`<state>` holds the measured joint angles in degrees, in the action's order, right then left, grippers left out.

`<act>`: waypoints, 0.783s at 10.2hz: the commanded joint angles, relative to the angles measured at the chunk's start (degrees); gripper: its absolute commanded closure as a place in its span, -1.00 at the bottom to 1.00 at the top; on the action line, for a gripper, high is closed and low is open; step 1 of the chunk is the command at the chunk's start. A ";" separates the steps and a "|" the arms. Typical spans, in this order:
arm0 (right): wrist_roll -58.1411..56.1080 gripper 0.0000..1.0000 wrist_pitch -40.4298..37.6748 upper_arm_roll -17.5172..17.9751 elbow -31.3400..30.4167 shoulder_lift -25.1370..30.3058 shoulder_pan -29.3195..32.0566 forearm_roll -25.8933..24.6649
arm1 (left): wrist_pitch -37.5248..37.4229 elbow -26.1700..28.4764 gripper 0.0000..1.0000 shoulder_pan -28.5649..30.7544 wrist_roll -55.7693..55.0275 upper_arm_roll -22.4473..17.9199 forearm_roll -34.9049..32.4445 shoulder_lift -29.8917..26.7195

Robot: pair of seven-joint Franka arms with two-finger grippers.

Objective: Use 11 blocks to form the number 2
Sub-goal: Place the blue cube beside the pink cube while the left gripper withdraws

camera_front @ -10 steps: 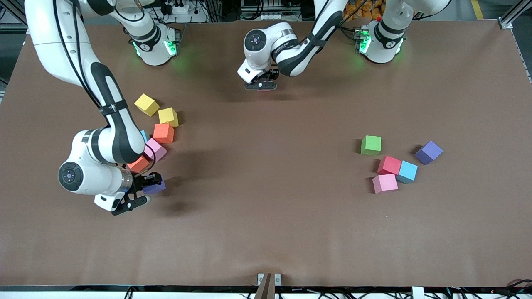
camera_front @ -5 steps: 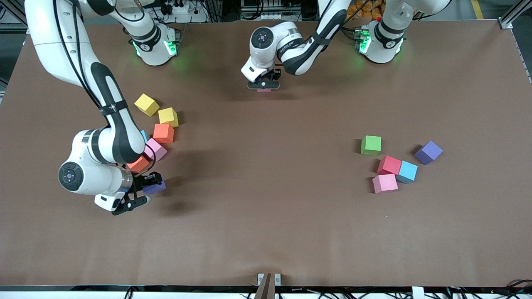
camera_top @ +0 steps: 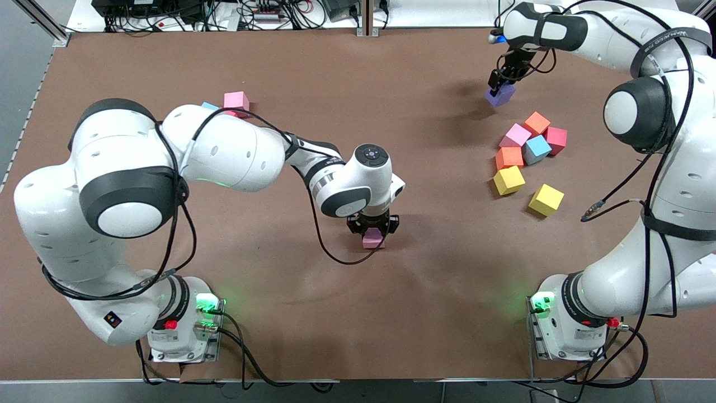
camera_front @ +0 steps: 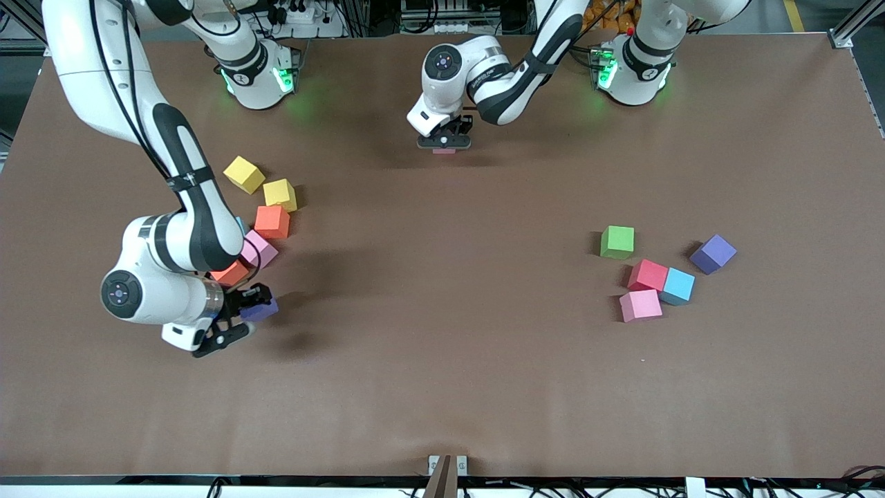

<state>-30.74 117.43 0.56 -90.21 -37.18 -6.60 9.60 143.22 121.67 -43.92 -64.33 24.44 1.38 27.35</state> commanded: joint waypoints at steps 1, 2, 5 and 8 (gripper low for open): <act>-21.00 1.00 -1.33 0.32 2.56 0.45 -0.43 -3.24 | -0.40 4.54 0.11 -0.02 -0.62 0.44 -1.56 1.56; -32.08 1.00 -1.15 0.32 4.32 -0.43 -1.30 -6.66 | -0.40 4.37 -0.99 -0.20 -1.05 0.44 -1.64 1.39; -48.52 1.00 4.81 0.32 6.27 -2.72 -2.10 -8.19 | -0.48 4.19 -1.00 0.24 -1.14 1.14 -2.35 -1.06; -48.46 1.00 4.74 0.32 6.36 -2.90 -2.97 -7.58 | -1.10 3.23 -1.00 2.25 -1.41 2.36 -2.35 -3.79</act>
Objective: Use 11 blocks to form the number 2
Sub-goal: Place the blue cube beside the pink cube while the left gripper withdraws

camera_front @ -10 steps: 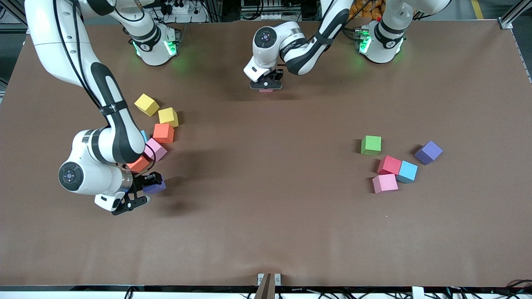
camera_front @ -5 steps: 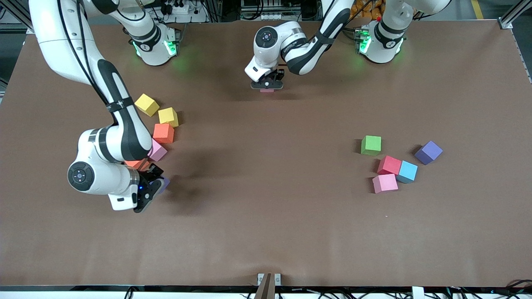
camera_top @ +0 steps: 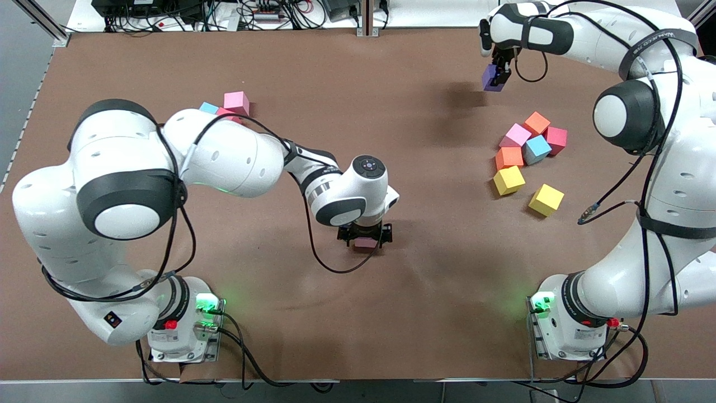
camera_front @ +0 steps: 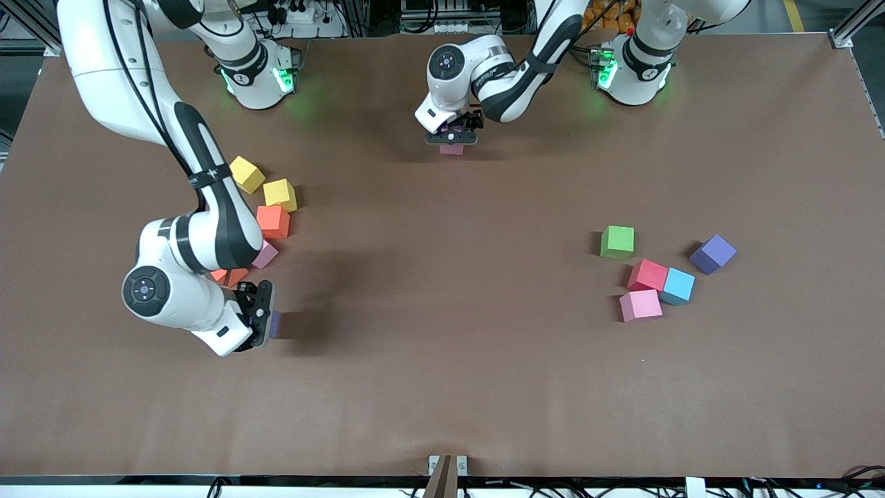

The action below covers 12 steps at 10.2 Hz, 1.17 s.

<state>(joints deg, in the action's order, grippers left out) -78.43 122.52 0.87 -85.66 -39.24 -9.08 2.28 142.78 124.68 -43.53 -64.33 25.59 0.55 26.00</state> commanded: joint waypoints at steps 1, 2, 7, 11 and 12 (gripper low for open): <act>-0.58 1.00 -0.62 0.01 1.64 -0.49 -0.94 0.00 | -1.53 -0.75 -1.00 1.95 -1.50 1.21 -1.16 -2.88; -0.49 1.00 -1.05 0.10 1.29 -0.32 -1.64 0.18 | -2.58 -1.71 -1.00 2.13 -2.71 1.30 -0.81 -3.67; 7.58 1.00 -3.78 -0.17 -9.41 9.42 -9.18 1.41 | -12.33 -2.07 -1.00 8.88 -2.20 1.57 -0.72 -15.34; 9.44 1.00 -2.82 -20.65 -22.32 18.21 -35.47 11.66 | -17.80 -2.16 -1.00 22.48 12.45 1.04 0.85 -22.05; 9.44 1.00 -2.29 -27.78 -25.84 19.71 -44.44 14.65 | -17.80 -2.25 -1.00 25.57 15.96 0.95 0.86 -22.31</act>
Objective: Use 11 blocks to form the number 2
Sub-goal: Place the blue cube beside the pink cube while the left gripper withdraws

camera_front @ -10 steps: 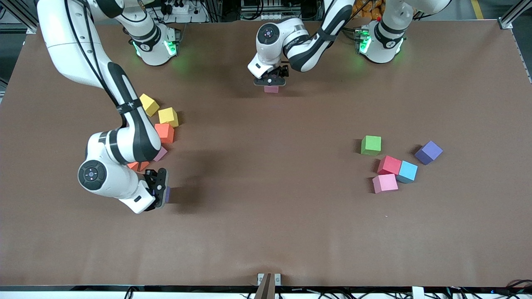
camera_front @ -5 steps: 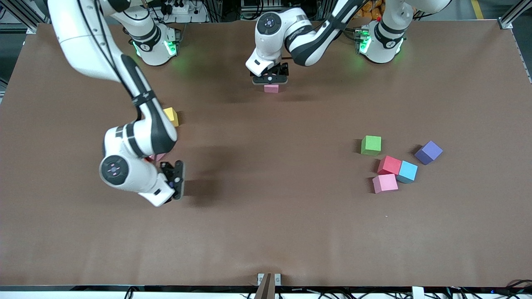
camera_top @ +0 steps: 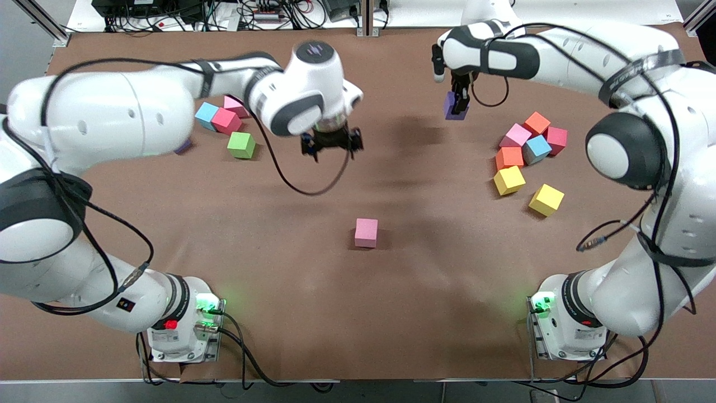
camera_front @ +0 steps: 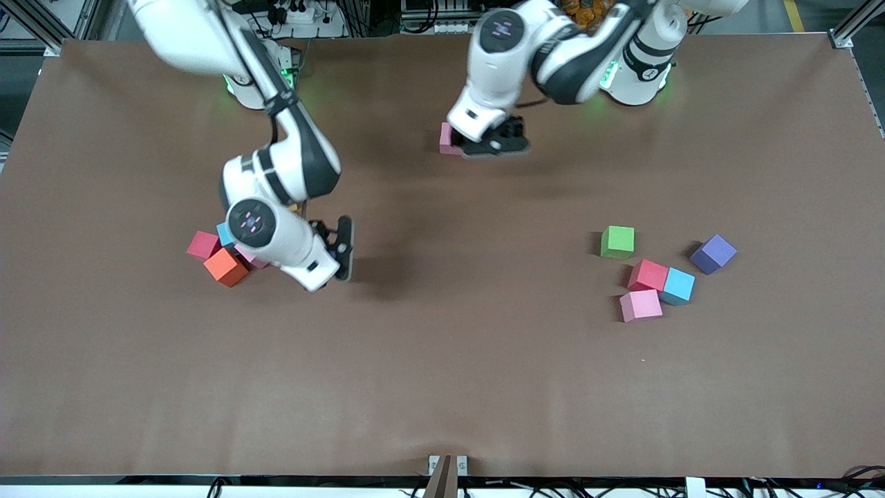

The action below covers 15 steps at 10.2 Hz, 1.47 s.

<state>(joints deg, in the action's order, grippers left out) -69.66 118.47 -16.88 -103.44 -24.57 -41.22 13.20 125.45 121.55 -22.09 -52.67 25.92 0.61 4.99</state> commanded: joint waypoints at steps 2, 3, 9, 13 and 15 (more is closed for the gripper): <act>2.41 1.00 5.70 -13.45 -14.48 8.21 -20.20 4.46 | -1.25 1.41 -1.00 11.42 15.25 -0.07 0.80 -2.36; 3.64 1.00 8.68 -13.45 -17.90 9.53 -22.83 4.55 | -1.43 1.58 -1.00 14.59 20.80 -0.77 0.80 -2.18; 23.24 1.00 18.19 -13.18 -24.78 9.46 -42.60 4.46 | -1.09 2.82 -1.00 17.87 48.18 -13.61 -1.56 3.70; 30.18 1.00 21.01 -13.18 -27.25 9.37 -49.82 4.46 | 3.91 2.47 -1.00 18.05 48.53 -16.51 -4.21 9.05; 34.05 1.00 23.64 -13.10 -28.39 8.93 -52.46 4.46 | 5.59 2.38 -1.00 18.14 48.45 -18.26 -3.95 11.08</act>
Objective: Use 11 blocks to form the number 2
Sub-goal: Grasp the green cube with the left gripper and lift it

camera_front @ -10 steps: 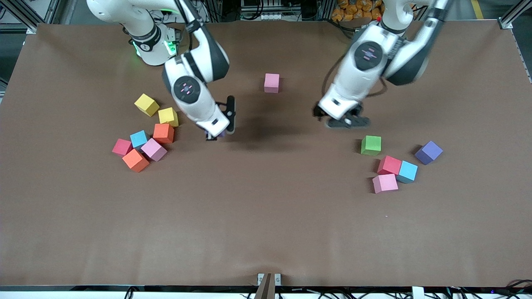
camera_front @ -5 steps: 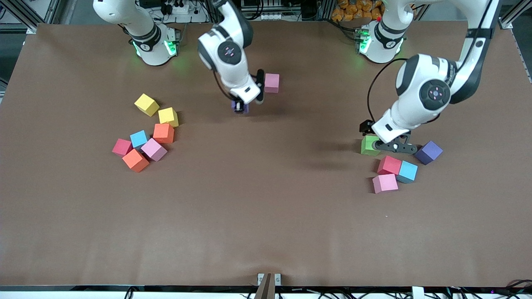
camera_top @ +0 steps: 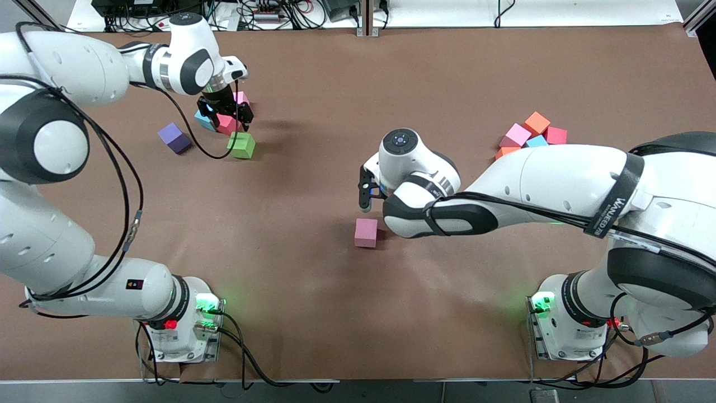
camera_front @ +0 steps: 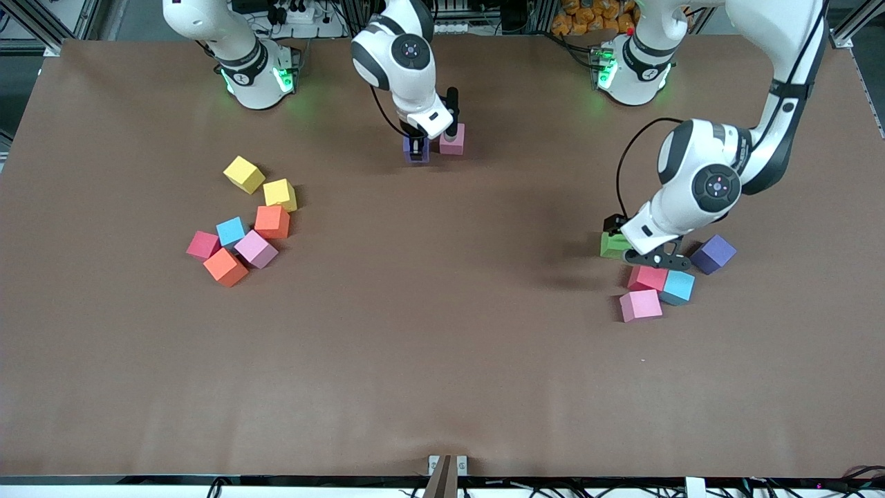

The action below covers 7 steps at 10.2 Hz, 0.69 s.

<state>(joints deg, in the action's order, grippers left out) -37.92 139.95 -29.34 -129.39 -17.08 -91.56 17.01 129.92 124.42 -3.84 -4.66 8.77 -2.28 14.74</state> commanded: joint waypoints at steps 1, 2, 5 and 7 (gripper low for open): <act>3.54 1.00 3.56 -0.63 -3.32 1.44 -3.35 0.65 | 1.56 -0.41 -1.00 -0.03 -0.60 -1.21 -0.45 1.95; 5.29 1.00 4.18 -0.63 -3.50 0.83 -4.41 0.65 | 1.65 -0.41 -1.00 0.24 -0.79 -1.21 0.25 2.31; 8.47 1.00 5.51 0.07 -3.50 -0.32 -6.09 0.65 | 1.74 -0.49 -1.00 0.15 -3.50 -1.21 1.75 2.84; 10.49 1.00 5.60 0.16 -3.59 -0.41 -6.26 0.65 | 1.83 -0.32 -1.00 -0.11 -3.51 -1.21 1.75 3.45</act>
<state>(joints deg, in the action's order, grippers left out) -29.17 144.44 -28.87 -131.97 -17.80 -96.93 17.01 131.39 124.38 -3.67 -7.58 7.50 -1.65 17.45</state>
